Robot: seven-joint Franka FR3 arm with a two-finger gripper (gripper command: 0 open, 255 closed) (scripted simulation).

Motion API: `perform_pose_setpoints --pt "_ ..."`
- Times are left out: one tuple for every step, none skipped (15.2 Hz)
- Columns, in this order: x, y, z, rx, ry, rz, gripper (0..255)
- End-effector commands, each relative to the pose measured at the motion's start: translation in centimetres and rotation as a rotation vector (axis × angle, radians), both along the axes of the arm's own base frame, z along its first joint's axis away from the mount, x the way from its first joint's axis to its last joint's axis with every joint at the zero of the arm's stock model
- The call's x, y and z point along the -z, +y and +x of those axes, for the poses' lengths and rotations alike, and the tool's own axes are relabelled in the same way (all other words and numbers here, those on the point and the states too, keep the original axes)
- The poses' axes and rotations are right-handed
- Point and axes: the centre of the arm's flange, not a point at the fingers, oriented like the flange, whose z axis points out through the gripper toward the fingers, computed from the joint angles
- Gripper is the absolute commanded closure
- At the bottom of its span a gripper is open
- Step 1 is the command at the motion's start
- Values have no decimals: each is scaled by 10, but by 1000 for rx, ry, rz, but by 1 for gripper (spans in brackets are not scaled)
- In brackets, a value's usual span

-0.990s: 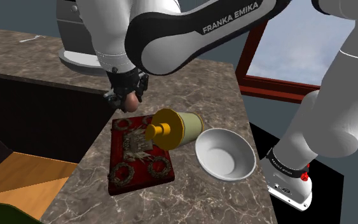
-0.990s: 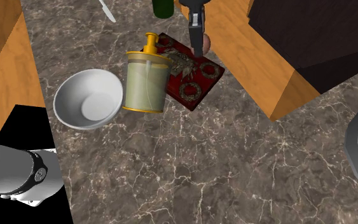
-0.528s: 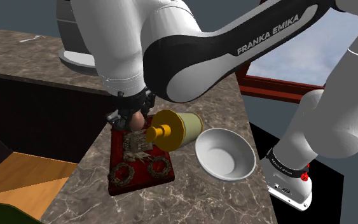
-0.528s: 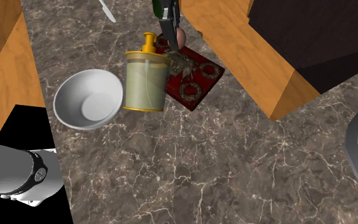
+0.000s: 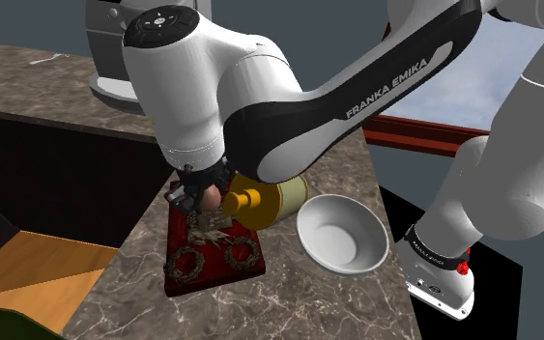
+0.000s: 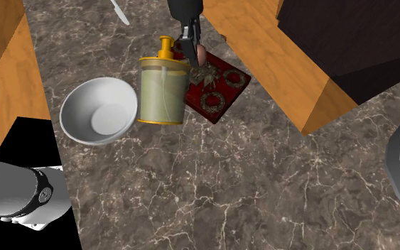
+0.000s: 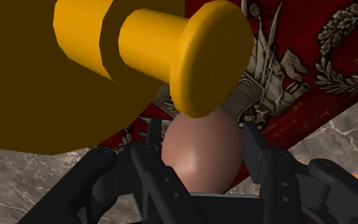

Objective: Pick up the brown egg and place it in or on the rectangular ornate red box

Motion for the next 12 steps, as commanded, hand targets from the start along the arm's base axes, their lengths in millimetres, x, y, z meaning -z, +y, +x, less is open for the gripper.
perform_pose_setpoints --pt "11 1 -1 0 0 0 255" --pt "16 1 -1 0 0 0 255" --pt "19 1 -1 0 0 0 255" --pt "19 1 -1 0 0 0 255" --pt "19 1 -1 0 0 0 255" --pt "19 1 -1 0 0 0 255" --pt "19 1 -1 0 0 0 255" --pt "19 1 -1 0 0 0 255" --pt "19 1 -1 0 0 0 255" --pt "19 1 -1 0 0 0 255" --pt "19 1 -1 0 0 0 0" --pt "19 1 -1 0 0 0 0"
